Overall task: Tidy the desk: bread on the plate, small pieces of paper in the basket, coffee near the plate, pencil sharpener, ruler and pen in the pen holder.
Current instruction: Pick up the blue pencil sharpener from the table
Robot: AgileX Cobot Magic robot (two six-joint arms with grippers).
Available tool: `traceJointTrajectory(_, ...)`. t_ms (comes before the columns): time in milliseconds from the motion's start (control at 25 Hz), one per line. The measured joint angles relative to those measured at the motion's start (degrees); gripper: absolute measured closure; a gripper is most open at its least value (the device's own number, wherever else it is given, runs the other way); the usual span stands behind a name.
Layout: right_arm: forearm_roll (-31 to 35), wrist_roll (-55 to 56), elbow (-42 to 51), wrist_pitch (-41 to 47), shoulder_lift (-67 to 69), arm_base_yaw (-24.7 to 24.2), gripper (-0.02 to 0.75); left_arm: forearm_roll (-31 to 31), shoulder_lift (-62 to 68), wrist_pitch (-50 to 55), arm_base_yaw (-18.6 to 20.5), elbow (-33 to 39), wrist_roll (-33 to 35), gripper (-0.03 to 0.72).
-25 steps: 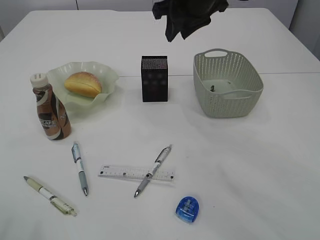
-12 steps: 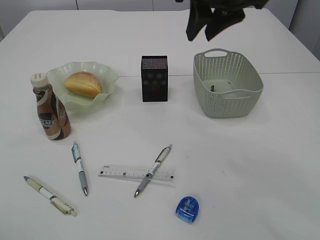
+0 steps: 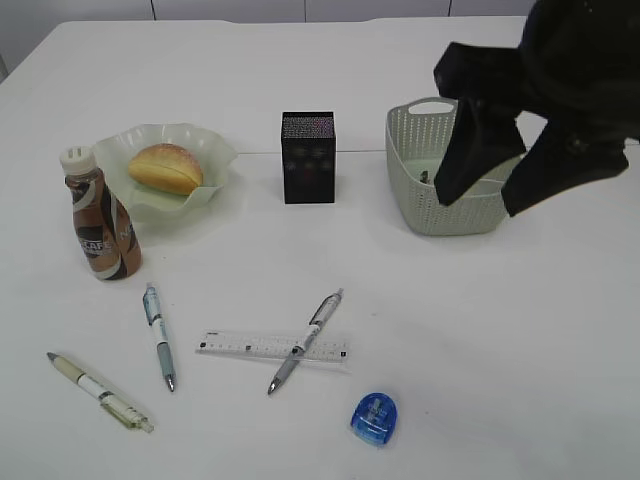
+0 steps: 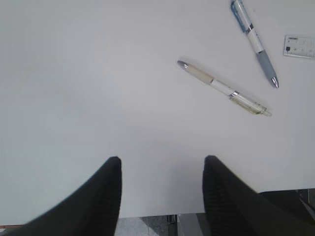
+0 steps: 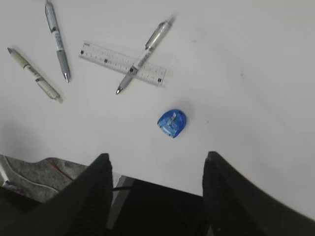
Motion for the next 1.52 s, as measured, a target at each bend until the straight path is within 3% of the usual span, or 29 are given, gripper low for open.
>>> traceJointTrajectory(280, -2.21, 2.43, 2.58, 0.0, -0.16, 0.09, 0.279, 0.0, 0.0, 2.88, 0.0, 0.0, 0.22, 0.307)
traceJointTrajectory(640, -11.97, 24.47, 7.0, -4.02, 1.86, 6.25, 0.278, -0.22, 0.0, 3.31, 0.0, -0.13, 0.22, 0.308)
traceJointTrajectory(1040, -5.95, 35.55, 11.1, -13.81, 13.92, 13.05, 0.278, -0.22, 0.0, 3.42, 0.0, -0.13, 0.22, 0.308)
traceJointTrajectory(1520, -4.49, 35.8, 11.1, -13.62, 19.86, 13.41, 0.277, -0.29, -1.53, 3.54, 0.0, -0.13, 0.22, 0.308)
